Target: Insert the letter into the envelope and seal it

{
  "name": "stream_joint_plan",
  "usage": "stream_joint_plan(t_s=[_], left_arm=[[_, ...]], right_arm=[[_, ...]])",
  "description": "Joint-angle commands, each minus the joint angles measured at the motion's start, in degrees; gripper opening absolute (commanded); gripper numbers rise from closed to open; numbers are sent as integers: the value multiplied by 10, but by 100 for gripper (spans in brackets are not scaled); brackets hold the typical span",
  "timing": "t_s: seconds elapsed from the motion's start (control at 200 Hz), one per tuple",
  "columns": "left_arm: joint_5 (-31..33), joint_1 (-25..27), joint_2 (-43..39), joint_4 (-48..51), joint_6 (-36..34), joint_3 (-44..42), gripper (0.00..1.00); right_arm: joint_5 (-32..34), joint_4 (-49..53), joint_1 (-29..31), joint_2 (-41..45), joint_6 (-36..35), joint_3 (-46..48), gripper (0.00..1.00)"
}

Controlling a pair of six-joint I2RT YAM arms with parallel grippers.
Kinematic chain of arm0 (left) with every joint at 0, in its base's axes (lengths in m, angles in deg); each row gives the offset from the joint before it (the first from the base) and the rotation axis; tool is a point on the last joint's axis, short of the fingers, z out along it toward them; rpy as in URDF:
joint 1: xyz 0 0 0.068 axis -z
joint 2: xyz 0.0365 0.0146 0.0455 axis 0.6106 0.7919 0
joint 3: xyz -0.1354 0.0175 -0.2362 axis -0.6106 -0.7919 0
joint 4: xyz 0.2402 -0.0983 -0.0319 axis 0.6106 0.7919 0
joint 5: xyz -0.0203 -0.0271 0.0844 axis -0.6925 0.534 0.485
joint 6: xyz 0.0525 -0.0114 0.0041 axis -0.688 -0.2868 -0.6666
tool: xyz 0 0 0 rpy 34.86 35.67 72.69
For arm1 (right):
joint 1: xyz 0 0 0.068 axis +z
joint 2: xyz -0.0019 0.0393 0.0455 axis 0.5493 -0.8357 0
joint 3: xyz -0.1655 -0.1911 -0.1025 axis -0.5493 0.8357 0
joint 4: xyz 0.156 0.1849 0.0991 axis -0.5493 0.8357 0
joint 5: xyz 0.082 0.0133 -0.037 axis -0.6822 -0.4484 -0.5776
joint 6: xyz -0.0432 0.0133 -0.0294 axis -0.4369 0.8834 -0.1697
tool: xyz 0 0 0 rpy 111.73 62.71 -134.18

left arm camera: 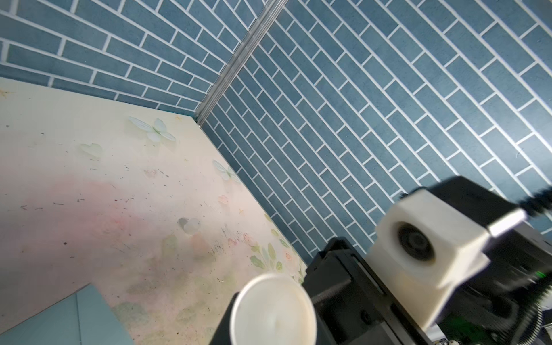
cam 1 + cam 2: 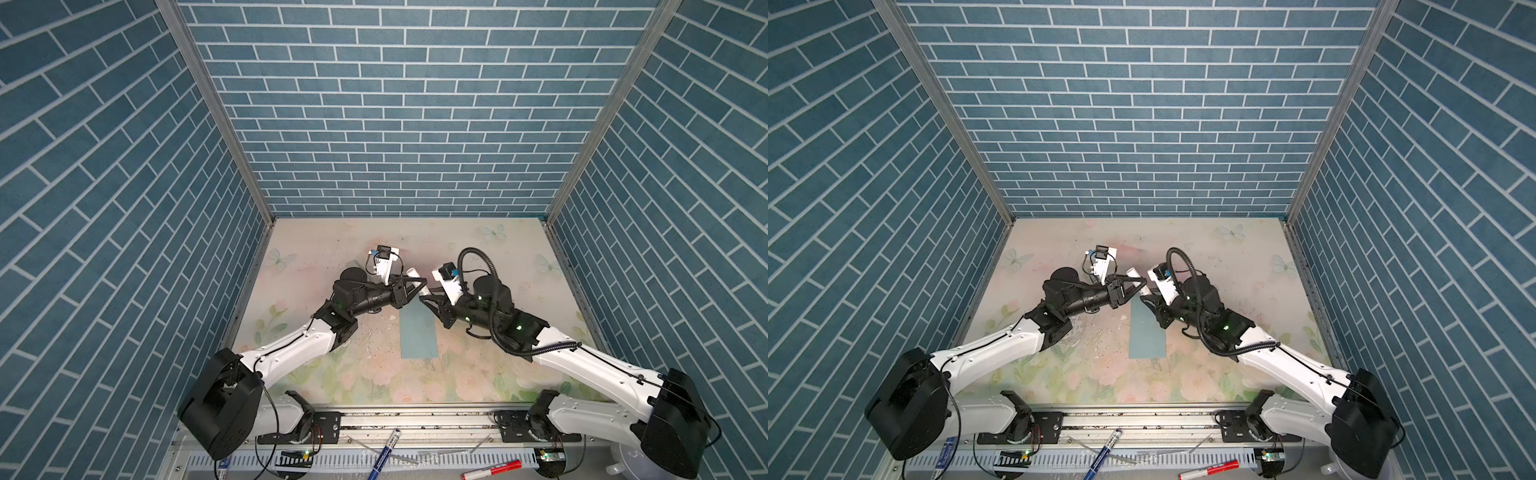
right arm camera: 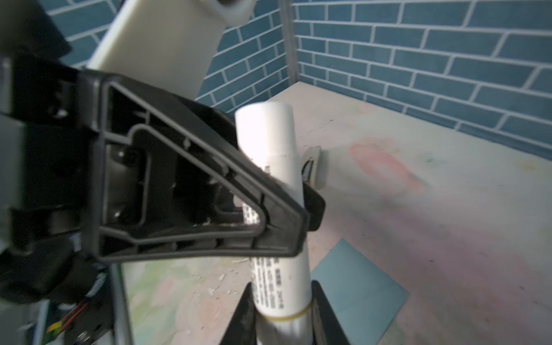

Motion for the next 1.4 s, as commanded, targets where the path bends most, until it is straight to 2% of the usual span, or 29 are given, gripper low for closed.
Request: stream_joint_plan(t_s=[0.0,0.07,0.195,0.295,0.405,0.46,0.555,0.65,0.74,0.77,0.805,0.885,0.985,1.145,1.395], left_arm=[[-7,4,-2,11,-18,2,0],[-5,4,-1,14,-19,2,0],[-3,4,0,18,-19,2,0],[-1,4,-2,23,-23,2,0],[0,4,-2,30,-26,2,0],[-1,4,-3,30,-27,2,0],[-1,4,-6,33,-27,2,0],[-2,4,-9,30,-26,2,0],[-12,4,-7,25,-23,14,0],[-17,4,-6,23,-23,18,0],[-22,4,-5,20,-22,18,0],[-32,4,-5,10,-19,19,0],[-41,4,-5,7,-20,20,0],[-49,4,-8,3,-20,21,0],[-54,4,-7,-9,-15,19,0]], right_arm=[[439,-79,65,-25,-103,-23,0],[552,-164,102,-69,-192,-28,0],[650,-261,131,-155,-307,-52,0],[659,-314,146,-192,-365,-60,0],[619,-276,150,-181,-327,-59,0],[573,-231,148,-157,-284,-53,0],[458,-148,130,-98,-196,-33,8],[244,-59,69,-28,-94,-15,27],[44,-28,0,19,-24,7,45],[-7,-22,-17,30,-12,12,57],[-60,-11,-35,39,-3,14,65],[-151,21,-66,48,9,10,70],[-234,44,-95,47,20,6,72],[-316,28,-127,42,43,12,72],[-378,-31,-156,37,77,38,71]])
